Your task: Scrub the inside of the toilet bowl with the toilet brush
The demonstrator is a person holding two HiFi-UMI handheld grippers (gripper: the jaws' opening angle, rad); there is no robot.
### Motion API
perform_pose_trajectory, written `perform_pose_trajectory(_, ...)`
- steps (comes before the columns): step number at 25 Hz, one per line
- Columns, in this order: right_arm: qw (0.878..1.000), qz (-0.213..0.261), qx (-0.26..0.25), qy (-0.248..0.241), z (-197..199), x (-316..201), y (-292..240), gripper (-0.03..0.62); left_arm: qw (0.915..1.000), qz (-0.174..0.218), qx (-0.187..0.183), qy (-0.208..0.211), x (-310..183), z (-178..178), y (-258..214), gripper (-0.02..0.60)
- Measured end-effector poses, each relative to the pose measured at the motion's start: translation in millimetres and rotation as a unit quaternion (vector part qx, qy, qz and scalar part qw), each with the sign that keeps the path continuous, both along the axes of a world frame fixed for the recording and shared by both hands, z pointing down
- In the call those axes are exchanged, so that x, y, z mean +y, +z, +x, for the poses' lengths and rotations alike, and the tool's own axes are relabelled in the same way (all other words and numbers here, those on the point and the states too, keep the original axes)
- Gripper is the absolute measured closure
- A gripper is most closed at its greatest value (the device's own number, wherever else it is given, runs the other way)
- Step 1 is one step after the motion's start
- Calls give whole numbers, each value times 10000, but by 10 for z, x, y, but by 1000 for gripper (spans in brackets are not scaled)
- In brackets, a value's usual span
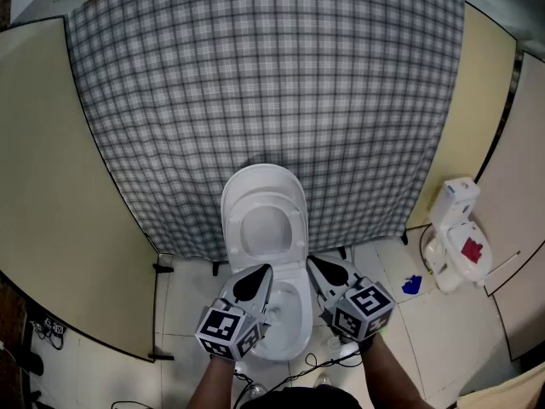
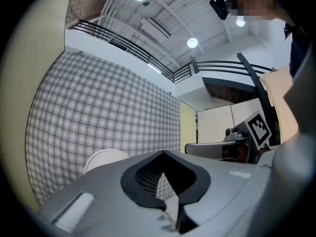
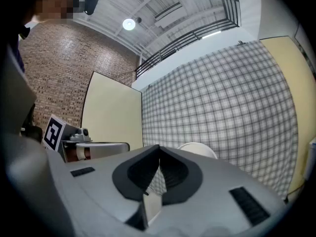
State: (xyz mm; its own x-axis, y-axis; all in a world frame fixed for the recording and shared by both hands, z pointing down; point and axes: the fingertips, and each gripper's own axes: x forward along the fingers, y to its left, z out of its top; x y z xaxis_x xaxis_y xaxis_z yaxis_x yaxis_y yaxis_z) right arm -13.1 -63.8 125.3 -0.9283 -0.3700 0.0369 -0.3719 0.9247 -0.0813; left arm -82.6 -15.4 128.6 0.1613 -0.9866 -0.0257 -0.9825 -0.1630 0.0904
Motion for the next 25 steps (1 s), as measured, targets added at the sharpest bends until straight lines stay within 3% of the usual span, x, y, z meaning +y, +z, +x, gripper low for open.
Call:
perform_pose_trajectory(10,9970,-325,407,567,506,-239,412,579,9979,-580,97,279,-168,321,455,574)
perform_pose_trajectory(17,9891,-717,960,855,918,-332,1175,577,9931,-1068,255,405,-157,590,1155,575)
perform_pose_trajectory(25,9686,-1315,1758,1167,1481,-443,2339,576,9825,-1713,386,625,-139,948,2061,575)
